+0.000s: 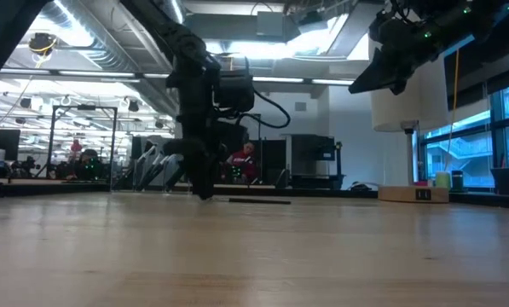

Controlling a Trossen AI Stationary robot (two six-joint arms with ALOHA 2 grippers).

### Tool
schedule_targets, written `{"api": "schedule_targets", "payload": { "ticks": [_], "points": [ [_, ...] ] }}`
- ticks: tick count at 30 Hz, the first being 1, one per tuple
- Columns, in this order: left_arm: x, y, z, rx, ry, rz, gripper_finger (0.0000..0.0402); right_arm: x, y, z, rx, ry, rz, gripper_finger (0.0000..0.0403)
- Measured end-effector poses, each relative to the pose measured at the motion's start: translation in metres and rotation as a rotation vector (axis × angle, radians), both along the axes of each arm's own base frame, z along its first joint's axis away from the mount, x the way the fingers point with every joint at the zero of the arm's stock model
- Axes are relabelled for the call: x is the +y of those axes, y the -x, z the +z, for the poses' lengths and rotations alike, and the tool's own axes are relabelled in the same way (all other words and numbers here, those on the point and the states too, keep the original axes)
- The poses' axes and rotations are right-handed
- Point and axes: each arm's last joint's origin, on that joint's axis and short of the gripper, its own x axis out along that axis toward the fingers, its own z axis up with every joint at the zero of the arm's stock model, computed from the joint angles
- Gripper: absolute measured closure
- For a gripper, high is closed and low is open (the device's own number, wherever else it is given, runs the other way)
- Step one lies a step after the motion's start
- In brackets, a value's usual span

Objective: Put items in baskets/containers
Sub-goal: Put the black eyeshadow brush into the transparent organizer

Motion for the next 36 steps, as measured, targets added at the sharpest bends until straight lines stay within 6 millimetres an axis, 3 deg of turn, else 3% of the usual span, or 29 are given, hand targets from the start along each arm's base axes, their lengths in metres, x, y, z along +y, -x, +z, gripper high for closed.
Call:
{"api": "schedule_targets", "payload": {
  "ticks": [18,30,36],
  "points": [
    [0.003,0.0,-0.005,-0.036,-0.043,-0.009,0.0291,0.0,0.0,0.0,0.007,0.02,0.01,0.0386],
    [0.005,-0.001,-0.02,0.015,-0.01,-0.016,0.0394,0.0,0.0,0.0,0.005,0.014,0.01,0.0386],
    [0.005,0.0,-0.018,0.033,-0.062,-0.017,0.0398,0.0,0.0,0.0,0.006,0.018,0.011,0.0386]
  ]
}}
